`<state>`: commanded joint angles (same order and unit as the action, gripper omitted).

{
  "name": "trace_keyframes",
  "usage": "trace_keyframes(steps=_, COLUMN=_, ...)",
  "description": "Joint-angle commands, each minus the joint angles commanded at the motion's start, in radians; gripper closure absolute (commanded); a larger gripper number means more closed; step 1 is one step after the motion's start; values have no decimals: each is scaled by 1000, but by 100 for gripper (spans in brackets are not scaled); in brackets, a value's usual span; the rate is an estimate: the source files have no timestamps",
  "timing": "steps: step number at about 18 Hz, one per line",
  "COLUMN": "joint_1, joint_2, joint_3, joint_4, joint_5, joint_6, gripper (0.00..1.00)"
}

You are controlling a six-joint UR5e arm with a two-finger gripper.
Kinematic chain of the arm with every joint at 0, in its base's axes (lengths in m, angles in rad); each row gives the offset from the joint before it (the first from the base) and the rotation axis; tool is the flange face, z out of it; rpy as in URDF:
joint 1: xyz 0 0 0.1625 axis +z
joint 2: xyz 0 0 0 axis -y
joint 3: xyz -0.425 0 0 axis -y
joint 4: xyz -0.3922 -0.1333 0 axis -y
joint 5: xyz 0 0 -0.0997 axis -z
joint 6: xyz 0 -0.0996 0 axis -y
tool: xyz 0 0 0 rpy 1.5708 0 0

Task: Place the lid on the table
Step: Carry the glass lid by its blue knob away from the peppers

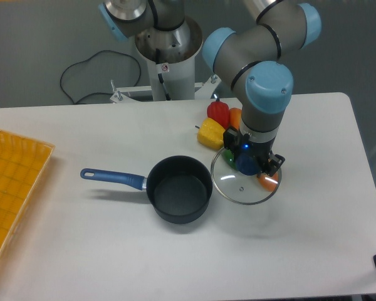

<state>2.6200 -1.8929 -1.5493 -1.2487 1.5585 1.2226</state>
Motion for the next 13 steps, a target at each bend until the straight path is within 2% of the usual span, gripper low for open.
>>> trace_keyframes(steps=7, joint_1=6, joint_2=-15, joint_3=14, joint_4=5, joint_5=-3, joint_6=3, gripper=60)
trace_keyframes(steps=13, joint_1=12, joint_2=-57, joint_3=35, joint_4=9, joint_5=-2, joint_6=3, gripper=60)
